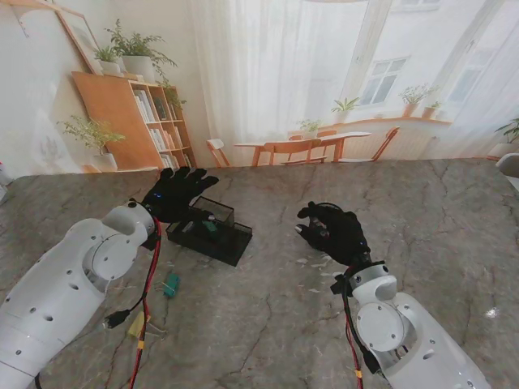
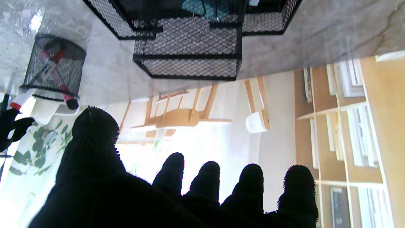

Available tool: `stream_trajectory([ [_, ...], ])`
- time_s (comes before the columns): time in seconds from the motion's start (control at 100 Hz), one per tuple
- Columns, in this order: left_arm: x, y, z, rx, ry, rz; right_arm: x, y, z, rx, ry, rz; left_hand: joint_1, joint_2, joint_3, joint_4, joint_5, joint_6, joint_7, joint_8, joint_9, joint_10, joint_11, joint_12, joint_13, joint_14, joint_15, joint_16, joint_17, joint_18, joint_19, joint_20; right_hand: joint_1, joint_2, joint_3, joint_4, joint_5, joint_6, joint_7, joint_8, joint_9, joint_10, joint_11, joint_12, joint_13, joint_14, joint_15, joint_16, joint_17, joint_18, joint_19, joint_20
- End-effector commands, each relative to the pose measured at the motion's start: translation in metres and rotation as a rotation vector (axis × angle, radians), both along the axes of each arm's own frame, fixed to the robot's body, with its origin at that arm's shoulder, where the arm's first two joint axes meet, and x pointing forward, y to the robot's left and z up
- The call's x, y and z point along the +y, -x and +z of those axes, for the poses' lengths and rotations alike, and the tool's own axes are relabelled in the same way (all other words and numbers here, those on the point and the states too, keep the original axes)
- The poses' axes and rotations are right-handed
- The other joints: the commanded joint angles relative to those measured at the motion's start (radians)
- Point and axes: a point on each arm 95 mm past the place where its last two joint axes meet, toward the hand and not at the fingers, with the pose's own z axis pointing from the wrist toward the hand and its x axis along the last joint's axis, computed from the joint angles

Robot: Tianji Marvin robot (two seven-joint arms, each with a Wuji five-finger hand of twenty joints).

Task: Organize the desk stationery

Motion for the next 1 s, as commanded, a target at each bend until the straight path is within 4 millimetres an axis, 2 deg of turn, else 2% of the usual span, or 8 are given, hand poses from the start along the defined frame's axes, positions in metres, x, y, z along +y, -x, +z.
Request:
stream_trajectory([
  [0.0,-0.004,0.007,0.007,-0.032,0.018,-0.019,0.001,0.001,-0.003,0.012,0.0,0.007,-0.001,0.068,-0.006,-0.034,-0.036,0.014,-0.018,-0.016,-0.013,0.014,-0.005,-0.007,-0.036,0.015,-0.005,-0.014,-0.016,0.026,-0.025,-0.001,0.002,0.026,-0.012,0.005,0.018,-0.001,0.002,0.02,0.006,0.002,0.012,0.014,-0.012,-0.012,-0.002,0.012,-0.008,-0.001,0.01,0.014],
  [0.21,-0.001,0.026,0.019,-0.086,0.038,-0.033,0.001,0.001,-0.003,0.008,-0.003,0.008,0.01,0.072,-0.006,-0.035,-0.031,0.011,-0.015,-0.014,-0.005,0.012,-0.003,-0.005,-0.032,0.012,-0.004,-0.015,-0.013,0.025,-0.023,0.004,0.002,0.026,-0.012,0.005,0.017,0.001,0.001,0.02,0.004,0.003,0.011,0.014,-0.012,-0.013,-0.002,0.012,-0.007,0.0,0.011,0.014],
  [0.42,0.004,0.049,0.02,-0.111,0.049,-0.031,0.001,0.001,-0.003,0.007,-0.007,0.011,0.018,0.071,-0.009,-0.037,-0.015,0.003,-0.007,-0.011,0.014,0.01,0.002,-0.003,-0.018,0.012,0.0,-0.015,-0.005,0.023,-0.014,0.01,0.001,0.026,-0.012,0.005,0.017,0.002,0.002,0.02,0.004,0.004,0.011,0.014,-0.013,-0.014,-0.003,0.011,-0.007,0.0,0.009,0.014],
  [0.62,0.008,0.073,0.012,-0.094,0.017,-0.043,0.001,0.002,-0.002,0.004,-0.01,0.01,0.033,0.072,-0.01,-0.038,0.002,0.0,0.0,-0.005,0.058,0.009,0.012,0.007,0.021,0.007,0.01,-0.009,0.008,0.017,0.052,0.031,0.002,0.026,-0.012,0.005,0.017,0.001,0.002,0.02,0.005,0.003,0.011,0.014,-0.012,-0.013,-0.003,0.011,-0.007,0.0,0.009,0.014],
  [0.79,0.011,0.096,-0.001,-0.059,-0.001,-0.047,0.001,0.002,-0.002,0.002,-0.013,0.011,0.048,0.068,-0.011,-0.04,0.041,-0.003,0.019,0.011,0.146,0.002,0.033,0.037,0.117,-0.007,0.046,0.033,0.062,0.002,0.193,0.069,0.001,0.027,-0.012,0.005,0.018,0.0,0.002,0.02,0.006,0.006,0.012,0.014,-0.011,-0.013,-0.002,0.012,-0.007,0.0,0.009,0.014],
  [0.99,0.02,0.13,-0.014,-0.027,-0.074,-0.038,0.002,0.002,-0.003,0.004,-0.017,0.015,0.049,0.062,-0.013,-0.042,0.08,0.001,0.035,0.028,0.194,0.006,0.044,0.057,0.188,-0.006,0.072,0.071,0.105,-0.001,0.285,0.094,0.002,0.027,-0.012,0.005,0.018,0.001,0.002,0.02,0.005,0.004,0.011,0.014,-0.012,-0.012,-0.002,0.012,-0.007,0.0,0.01,0.014],
])
